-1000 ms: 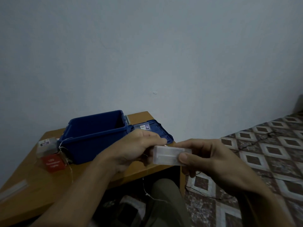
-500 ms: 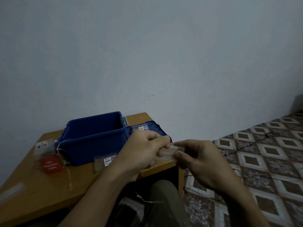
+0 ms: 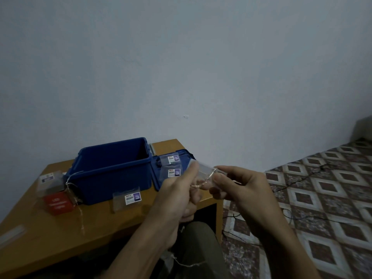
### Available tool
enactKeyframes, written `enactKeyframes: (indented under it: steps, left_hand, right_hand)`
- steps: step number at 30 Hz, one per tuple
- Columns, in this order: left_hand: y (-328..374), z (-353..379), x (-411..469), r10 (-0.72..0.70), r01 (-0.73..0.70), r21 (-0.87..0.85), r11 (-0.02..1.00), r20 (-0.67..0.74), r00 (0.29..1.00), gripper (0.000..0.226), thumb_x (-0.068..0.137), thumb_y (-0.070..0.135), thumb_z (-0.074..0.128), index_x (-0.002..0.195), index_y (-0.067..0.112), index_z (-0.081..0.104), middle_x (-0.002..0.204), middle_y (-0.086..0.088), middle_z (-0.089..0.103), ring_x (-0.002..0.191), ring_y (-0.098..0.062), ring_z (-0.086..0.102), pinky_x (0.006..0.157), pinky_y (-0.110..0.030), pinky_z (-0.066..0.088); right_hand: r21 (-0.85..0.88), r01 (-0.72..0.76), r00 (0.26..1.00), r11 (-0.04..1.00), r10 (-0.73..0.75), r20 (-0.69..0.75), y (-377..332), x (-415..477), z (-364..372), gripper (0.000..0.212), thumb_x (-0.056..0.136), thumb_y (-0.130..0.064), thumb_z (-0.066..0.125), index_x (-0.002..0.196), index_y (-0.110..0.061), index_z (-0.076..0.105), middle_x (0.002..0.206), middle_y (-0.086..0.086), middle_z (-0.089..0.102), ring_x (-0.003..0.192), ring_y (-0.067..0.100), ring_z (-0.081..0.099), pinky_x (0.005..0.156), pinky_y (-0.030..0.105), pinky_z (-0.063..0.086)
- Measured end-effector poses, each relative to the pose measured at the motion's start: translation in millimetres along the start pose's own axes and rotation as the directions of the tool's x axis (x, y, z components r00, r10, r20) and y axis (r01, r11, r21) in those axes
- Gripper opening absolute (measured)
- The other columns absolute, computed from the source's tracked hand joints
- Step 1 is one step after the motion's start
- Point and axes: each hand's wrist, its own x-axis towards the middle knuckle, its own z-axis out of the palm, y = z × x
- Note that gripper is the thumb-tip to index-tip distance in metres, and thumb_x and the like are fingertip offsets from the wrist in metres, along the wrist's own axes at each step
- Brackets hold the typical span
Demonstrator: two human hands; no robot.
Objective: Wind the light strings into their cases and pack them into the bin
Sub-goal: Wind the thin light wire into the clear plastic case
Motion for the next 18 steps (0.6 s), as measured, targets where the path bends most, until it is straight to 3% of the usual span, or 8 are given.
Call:
enactKeyframes:
  steps: [3, 8, 13, 18]
  left_hand:
    - [-4, -2, 2, 0.017, -0.018, 0.081, 0.997, 0.014, 1.0, 0.053, 0.094, 0.048, 0.058, 0.101, -0.004, 0.064, 0.06, 0.0, 0.043, 0.043, -0.01, 0.029, 0.042, -0.023, 0.022]
    - [-8, -10, 5, 0.027, -0.021, -0.048, 0.999, 0.133, 0.991, 0.025, 0.093, 0.035, 0.064, 0.09, 0.01, 0.062, 0.062, 0.001, 0.044, 0.044, -0.009, 0.029, 0.042, -0.022, 0.022]
    - [-15, -15, 4, 0.042, -0.024, -0.084, 0.996, 0.211, 0.976, 0.035, 0.088, 0.032, 0.065, 0.112, 0.007, 0.062, 0.066, -0.001, 0.049, 0.054, -0.012, 0.044, 0.053, -0.025, 0.038]
    - [-19, -13, 4, 0.126, -0.113, -0.073, 0.991, 0.199, 0.972, 0.027, 0.097, 0.02, 0.057, 0.12, 0.006, 0.059, 0.066, -0.002, 0.048, 0.048, -0.008, 0.032, 0.047, -0.021, 0.027]
  right_hand:
    - [0.117, -0.029, 1.0, 0.993, 0.03, 0.0, -1, 0, 2, 0.012, 0.091, -0.01, 0.068, 0.099, -0.006, 0.076, 0.083, 0.019, 0.074, 0.069, 0.024, 0.071, 0.067, 0.034, 0.061]
    - [0.193, -0.063, 0.998, 0.979, 0.065, -0.006, 2, 2, 4, 0.012, 0.089, -0.011, 0.07, 0.096, -0.003, 0.075, 0.081, 0.02, 0.072, 0.068, 0.026, 0.071, 0.064, 0.031, 0.058]
    - [0.177, -0.118, 0.991, 0.977, 0.106, 0.076, 2, 3, 3, 0.013, 0.091, -0.014, 0.068, 0.097, -0.004, 0.073, 0.073, 0.009, 0.068, 0.064, 0.023, 0.065, 0.06, 0.032, 0.052]
    - [0.174, -0.127, 0.984, 0.976, 0.103, 0.143, 0, 3, 2, 0.022, 0.086, -0.024, 0.07, 0.098, -0.005, 0.073, 0.078, 0.014, 0.07, 0.067, 0.024, 0.067, 0.061, 0.031, 0.053]
